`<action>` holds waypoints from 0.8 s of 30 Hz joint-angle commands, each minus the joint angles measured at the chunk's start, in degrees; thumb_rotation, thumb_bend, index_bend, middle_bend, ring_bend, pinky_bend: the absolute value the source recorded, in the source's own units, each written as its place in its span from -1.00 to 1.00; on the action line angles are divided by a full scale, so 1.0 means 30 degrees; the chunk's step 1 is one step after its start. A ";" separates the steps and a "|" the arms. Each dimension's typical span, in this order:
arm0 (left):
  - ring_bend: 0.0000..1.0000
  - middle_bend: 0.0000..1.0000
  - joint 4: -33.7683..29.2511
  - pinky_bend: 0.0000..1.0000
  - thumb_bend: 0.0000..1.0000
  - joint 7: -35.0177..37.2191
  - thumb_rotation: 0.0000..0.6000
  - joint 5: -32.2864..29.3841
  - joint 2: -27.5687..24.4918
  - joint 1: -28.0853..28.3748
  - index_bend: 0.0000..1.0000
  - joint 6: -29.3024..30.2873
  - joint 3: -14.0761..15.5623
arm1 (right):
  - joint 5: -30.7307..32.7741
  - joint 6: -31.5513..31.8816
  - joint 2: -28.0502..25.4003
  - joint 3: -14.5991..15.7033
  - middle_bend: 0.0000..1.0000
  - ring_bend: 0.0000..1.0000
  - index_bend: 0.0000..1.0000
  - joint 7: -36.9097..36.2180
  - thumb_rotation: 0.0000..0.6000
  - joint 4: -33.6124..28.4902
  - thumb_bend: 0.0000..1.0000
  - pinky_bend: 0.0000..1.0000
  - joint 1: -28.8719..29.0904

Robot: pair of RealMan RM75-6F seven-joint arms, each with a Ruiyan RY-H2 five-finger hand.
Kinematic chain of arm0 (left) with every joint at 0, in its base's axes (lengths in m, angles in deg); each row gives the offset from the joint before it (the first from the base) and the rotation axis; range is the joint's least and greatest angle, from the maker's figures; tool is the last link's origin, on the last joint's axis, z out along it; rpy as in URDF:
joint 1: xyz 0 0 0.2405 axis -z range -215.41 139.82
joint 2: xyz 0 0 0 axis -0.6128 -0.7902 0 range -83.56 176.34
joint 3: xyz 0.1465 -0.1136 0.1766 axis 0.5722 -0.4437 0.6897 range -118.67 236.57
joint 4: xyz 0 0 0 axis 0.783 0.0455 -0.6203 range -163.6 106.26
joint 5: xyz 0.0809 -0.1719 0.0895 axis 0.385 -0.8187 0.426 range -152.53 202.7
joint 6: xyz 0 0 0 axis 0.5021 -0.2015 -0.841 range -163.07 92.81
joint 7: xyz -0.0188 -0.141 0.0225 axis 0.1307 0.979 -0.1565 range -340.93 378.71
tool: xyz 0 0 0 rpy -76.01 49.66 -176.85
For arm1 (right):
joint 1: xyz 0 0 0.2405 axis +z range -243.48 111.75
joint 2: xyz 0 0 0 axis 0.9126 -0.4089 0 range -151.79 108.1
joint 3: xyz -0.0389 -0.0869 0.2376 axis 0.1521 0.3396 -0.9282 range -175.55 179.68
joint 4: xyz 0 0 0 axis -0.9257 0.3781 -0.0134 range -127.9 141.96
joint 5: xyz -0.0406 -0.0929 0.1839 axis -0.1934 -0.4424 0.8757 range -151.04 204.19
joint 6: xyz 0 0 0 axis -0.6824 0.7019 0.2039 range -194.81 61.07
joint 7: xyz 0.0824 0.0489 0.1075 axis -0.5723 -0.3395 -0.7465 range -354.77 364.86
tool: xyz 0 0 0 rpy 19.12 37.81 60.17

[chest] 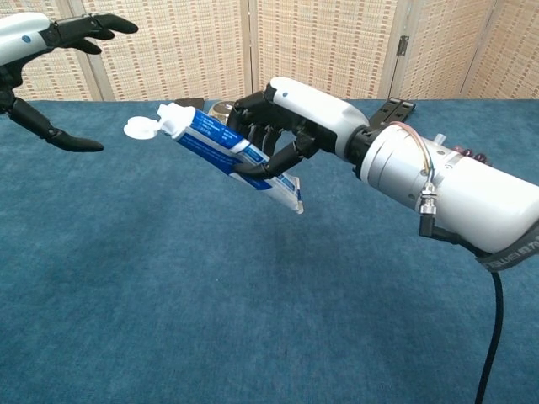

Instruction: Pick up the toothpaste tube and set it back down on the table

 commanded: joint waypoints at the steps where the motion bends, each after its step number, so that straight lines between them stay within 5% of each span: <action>1: -0.92 -0.91 -0.0123 -0.73 -0.72 0.0043 1.00 -0.0011 0.0179 0.0106 -1.00 0.0033 0.0058 | 0.0094 0.0079 0.0165 -0.0048 0.28 0.00 0.31 -0.0063 1.00 0.0178 0.11 -0.06 0.0074; 24: -0.92 -0.91 -0.0897 -0.73 -0.72 -0.0159 1.00 -0.0341 0.1172 0.0786 -1.00 0.0401 -0.0035 | 0.0742 -0.0518 0.0620 0.0312 0.31 0.02 0.36 0.0638 1.00 0.0261 0.13 -0.06 0.0519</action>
